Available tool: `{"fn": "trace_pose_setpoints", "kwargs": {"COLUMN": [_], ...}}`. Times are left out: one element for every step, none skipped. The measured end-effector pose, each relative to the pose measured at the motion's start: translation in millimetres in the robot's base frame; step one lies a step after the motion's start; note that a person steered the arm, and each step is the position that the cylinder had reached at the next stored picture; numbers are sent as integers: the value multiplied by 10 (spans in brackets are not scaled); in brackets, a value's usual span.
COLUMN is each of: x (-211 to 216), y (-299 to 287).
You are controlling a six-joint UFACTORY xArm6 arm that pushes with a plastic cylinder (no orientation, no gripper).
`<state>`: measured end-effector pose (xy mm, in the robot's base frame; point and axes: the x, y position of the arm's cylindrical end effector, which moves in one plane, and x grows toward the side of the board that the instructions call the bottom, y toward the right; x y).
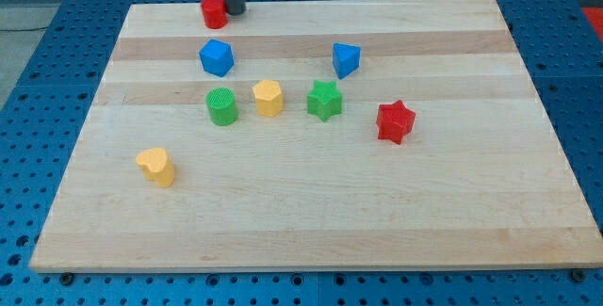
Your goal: Push the red circle to the left side
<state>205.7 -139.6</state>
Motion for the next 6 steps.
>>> {"fn": "trace_pose_setpoints", "kwargs": {"x": [56,327,374,248,244,174], "y": [-151,22,-105,-439,-574,-673]}}
